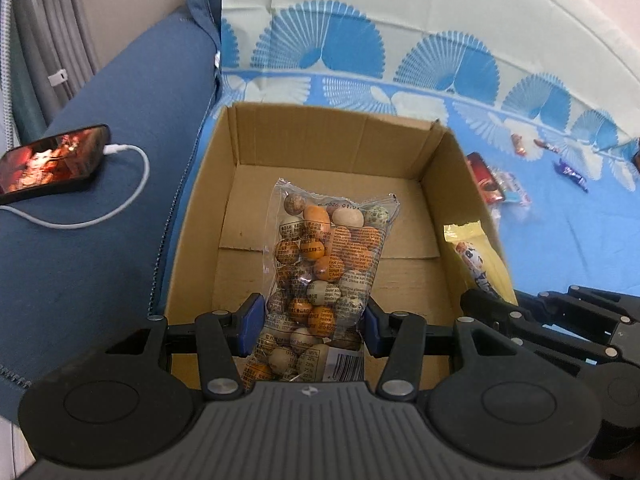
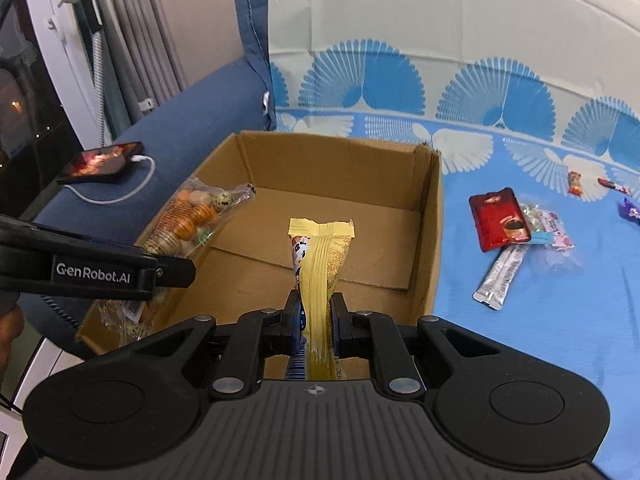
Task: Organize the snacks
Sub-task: 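Open both tools to drop the nut bag and wafer bar into the box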
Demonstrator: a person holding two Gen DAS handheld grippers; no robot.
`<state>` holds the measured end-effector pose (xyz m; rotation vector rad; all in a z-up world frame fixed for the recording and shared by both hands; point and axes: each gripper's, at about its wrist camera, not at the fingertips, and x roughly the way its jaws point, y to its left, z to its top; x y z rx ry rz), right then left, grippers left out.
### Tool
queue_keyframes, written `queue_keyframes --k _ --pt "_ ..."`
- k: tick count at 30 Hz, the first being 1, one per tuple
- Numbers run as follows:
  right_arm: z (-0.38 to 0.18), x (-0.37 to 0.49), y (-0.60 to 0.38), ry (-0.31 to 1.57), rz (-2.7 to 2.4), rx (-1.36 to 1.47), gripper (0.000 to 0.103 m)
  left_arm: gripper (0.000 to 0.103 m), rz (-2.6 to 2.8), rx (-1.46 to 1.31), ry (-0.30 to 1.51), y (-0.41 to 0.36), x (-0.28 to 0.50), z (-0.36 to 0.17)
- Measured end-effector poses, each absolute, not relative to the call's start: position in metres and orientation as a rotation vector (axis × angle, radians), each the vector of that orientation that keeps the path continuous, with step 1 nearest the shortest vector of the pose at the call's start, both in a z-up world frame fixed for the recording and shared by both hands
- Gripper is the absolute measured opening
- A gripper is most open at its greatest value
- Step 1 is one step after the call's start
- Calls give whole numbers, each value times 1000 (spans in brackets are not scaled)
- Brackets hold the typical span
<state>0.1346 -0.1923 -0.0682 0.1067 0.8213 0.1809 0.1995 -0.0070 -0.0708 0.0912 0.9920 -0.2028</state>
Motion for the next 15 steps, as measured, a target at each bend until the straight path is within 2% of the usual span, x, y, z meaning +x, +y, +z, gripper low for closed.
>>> queue_keyframes --k 4,7,8,9,11,13,15 --pt "-79 152 -194 836 175 109 16 56 -195 101 1010 -10 214 -82" --pt "-83 161 -196 833 164 110 16 60 -180 109 1010 -10 223 -88" --pt "-84 164 -197 829 159 113 18 65 -175 103 1003 -10 225 -88" --pt "-84 166 -198 824 155 119 20 80 -172 96 986 -9 227 -87" --pt "-81 171 -201 814 149 132 48 100 -132 104 943 -8 227 -81" --pt "-74 168 -206 792 98 147 68 103 -98 117 883 -5 221 -73" --pt "-68 163 -209 787 99 145 73 103 -101 136 879 -4 213 -68"
